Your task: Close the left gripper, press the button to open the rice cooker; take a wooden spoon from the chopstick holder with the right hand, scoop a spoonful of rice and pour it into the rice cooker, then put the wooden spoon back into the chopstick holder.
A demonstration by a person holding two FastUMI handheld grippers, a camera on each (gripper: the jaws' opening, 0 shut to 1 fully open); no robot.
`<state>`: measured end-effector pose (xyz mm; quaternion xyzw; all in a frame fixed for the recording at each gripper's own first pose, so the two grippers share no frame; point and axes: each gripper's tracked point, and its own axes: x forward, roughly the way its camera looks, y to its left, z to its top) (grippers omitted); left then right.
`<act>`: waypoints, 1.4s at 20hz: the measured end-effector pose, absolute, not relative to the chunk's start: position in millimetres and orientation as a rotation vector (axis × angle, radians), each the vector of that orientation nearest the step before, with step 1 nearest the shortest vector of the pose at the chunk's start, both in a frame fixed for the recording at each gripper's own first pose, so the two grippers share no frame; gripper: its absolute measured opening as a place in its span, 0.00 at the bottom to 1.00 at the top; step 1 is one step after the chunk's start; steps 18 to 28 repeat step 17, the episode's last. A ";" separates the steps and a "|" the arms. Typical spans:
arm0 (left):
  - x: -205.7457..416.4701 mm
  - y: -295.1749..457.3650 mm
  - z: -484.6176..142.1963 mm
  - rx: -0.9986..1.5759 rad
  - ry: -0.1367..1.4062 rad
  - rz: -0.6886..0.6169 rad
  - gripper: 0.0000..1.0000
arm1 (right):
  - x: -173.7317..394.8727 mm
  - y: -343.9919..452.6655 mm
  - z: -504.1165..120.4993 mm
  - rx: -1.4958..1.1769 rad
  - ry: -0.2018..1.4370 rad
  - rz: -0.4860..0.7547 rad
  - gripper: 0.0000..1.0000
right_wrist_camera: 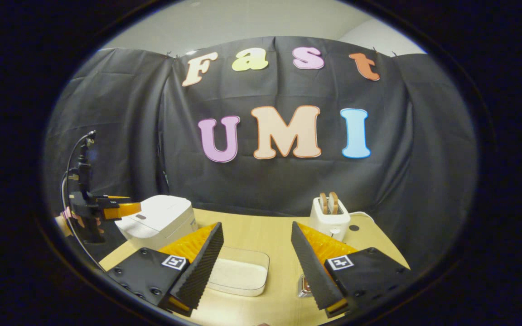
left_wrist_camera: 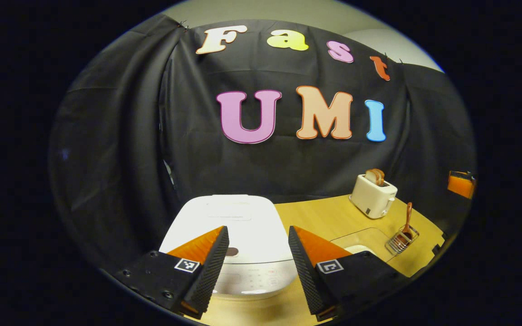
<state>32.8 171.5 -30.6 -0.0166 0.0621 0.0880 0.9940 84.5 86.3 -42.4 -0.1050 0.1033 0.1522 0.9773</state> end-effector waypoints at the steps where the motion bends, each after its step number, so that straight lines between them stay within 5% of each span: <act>1: 27.5 160.5 -24.9 -0.038 0.117 0.166 0.78 | 84.6 86.3 -40.6 -0.213 0.203 0.313 1.00; 9: 8.3 102.2 -10.4 -0.074 0.089 0.124 0.81 | 66.7 74.7 -28.2 -0.235 0.168 0.306 1.00; 10: 7.1 99.2 -12.0 -0.073 0.095 0.124 0.82 | 62.9 71.3 -28.4 -0.235 0.164 0.297 0.91; 15: 5.8 86.2 -21.9 -0.062 0.110 0.085 0.87 | 49.7 56.9 -32.4 -0.230 0.180 0.236 1.00; 28: 8.6 81.2 -28.8 -0.062 0.132 0.060 0.90 | 48.1 54.0 -30.4 -0.234 0.173 0.221 1.00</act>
